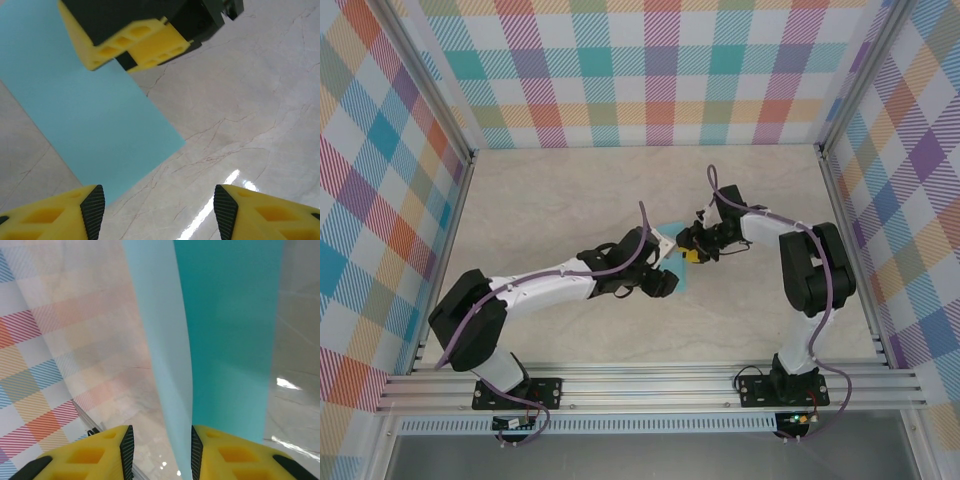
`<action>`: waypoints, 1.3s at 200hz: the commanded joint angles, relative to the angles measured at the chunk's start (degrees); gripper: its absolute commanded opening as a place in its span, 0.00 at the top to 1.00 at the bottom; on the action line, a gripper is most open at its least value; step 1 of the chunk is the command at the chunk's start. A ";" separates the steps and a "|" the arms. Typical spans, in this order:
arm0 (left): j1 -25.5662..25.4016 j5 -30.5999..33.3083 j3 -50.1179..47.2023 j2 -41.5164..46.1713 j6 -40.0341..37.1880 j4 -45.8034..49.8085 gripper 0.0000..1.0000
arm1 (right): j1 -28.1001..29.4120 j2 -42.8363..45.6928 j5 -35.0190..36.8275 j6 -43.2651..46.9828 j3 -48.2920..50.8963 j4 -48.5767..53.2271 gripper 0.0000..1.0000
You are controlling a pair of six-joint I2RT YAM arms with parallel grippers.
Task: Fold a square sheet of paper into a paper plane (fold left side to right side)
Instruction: Fold the triangle a second time at the center of the table.
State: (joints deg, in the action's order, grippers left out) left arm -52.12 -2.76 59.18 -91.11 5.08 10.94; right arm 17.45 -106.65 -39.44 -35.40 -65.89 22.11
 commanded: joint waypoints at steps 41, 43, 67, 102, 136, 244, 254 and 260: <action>-6.03 9.09 6.53 -9.05 -1.40 0.40 0.34 | 0.18 1.80 -2.25 -1.40 -2.67 2.17 0.66; -6.12 9.31 6.75 -9.38 -1.33 0.40 0.34 | 0.20 1.73 -2.31 -1.42 -2.67 2.20 0.66; -7.07 12.32 8.52 -12.95 -1.10 0.73 0.32 | 0.21 1.39 -2.38 -1.43 -2.67 2.24 0.66; -7.75 19.04 10.27 -16.39 -0.56 2.15 0.32 | 0.27 1.06 -2.27 -1.59 -2.49 1.99 0.66; -8.00 20.08 10.47 -16.87 -0.86 1.68 0.36 | 0.30 0.66 -2.28 -1.62 -2.67 1.97 0.66; -8.80 19.36 9.64 -12.88 -1.87 2.05 0.75 | 0.22 -0.73 -0.24 0.32 -3.46 4.44 0.66; -8.81 19.55 9.73 -12.86 -1.77 2.15 0.79 | 0.29 -0.80 -0.03 0.56 -3.62 4.68 0.67; -8.84 19.76 9.75 -12.78 -1.78 2.24 0.81 | 0.25 -0.85 0.05 0.66 -3.71 5.00 0.66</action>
State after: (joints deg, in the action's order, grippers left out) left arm -60.36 15.66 68.20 -106.63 3.40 12.08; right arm 17.47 -106.37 -39.62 -36.38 -67.68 25.15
